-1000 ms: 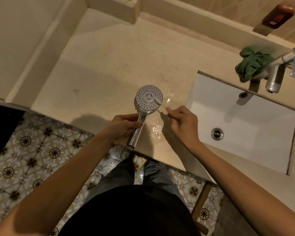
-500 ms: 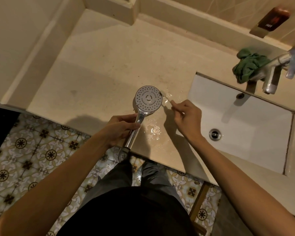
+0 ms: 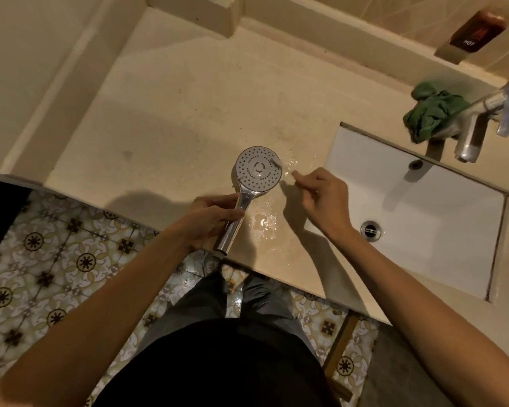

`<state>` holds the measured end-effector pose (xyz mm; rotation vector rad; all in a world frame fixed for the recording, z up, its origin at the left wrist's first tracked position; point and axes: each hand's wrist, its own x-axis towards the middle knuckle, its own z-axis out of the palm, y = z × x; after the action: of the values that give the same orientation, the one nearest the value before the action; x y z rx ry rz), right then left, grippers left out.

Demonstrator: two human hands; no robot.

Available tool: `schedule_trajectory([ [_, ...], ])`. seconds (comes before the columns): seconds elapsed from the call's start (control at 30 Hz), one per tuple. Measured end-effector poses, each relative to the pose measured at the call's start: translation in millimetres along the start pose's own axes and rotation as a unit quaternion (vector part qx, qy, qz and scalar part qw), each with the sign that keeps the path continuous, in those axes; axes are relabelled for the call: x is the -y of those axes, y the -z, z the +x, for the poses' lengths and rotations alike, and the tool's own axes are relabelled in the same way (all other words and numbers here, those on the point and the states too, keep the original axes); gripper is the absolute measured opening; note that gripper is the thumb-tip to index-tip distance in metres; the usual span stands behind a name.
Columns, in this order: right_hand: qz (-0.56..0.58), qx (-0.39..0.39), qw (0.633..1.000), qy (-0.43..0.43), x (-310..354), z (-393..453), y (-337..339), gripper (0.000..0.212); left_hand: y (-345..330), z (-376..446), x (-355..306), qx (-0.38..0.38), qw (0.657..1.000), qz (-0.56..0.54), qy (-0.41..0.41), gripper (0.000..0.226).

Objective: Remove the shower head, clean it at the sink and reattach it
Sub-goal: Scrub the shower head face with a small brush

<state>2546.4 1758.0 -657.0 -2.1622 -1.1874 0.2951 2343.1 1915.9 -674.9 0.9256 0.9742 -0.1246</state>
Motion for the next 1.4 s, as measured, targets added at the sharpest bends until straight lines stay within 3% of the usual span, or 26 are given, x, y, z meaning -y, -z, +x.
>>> schedule_trajectory([
  [0.13, 0.014, 0.072, 0.994, 0.087, 14, -11, 0, 0.030, -4, 2, -5, 0.006, 1.000, 0.002, 0.004, 0.037],
  [0.27, 0.006, 0.004, 1.000, 0.001, 2, 3, 1, 0.026, -9, 2, -8, 0.011, 1.000, -0.002, 0.008, 0.036],
  [0.4, 0.004, 0.090, 0.990, 0.108, 12, -4, 3, 0.023, -12, 0, -6, 0.023, 1.000, 0.015, 0.014, 0.035],
  [0.5, -0.015, -0.002, 1.000, 0.008, -6, 10, 8, 0.022, -10, 1, -3, 0.014, 1.000, 0.008, 0.013, 0.039],
  [0.63, 0.014, 0.094, 0.991, 0.096, 11, -10, 0, 0.024, -10, 1, 1, 0.030, 0.999, 0.010, 0.018, 0.037],
  [0.77, 0.025, -0.003, 1.000, -0.013, 3, -3, -4, 0.024, -11, 3, 1, 0.028, 0.999, 0.014, 0.009, 0.038],
  [0.87, 0.025, 0.051, 0.997, 0.047, 17, -13, -9, 0.030, -9, 4, 3, 0.047, 0.999, 0.010, 0.016, 0.038],
  [1.0, 0.011, 0.003, 1.000, -0.011, 6, 0, -5, 0.023, -7, 6, 4, 0.052, 0.998, 0.013, 0.021, 0.037],
  [1.1, 0.014, 0.068, 0.996, 0.060, 10, 0, -5, 0.022, -6, 5, 7, 0.054, 0.998, 0.021, 0.022, 0.038],
  [1.23, 0.003, 0.029, 1.000, 0.008, 1, 10, -4, 0.022, -5, 7, 8, 0.033, 0.999, 0.005, 0.015, 0.039],
  [1.33, 0.023, 0.085, 0.994, 0.063, 12, 9, -8, 0.020, -5, 7, 8, 0.034, 0.999, 0.003, 0.019, 0.040],
  [1.4, 0.015, 0.055, 0.998, 0.034, 11, 15, -7, 0.021, -4, 7, 8, 0.023, 1.000, -0.005, 0.018, 0.041],
])
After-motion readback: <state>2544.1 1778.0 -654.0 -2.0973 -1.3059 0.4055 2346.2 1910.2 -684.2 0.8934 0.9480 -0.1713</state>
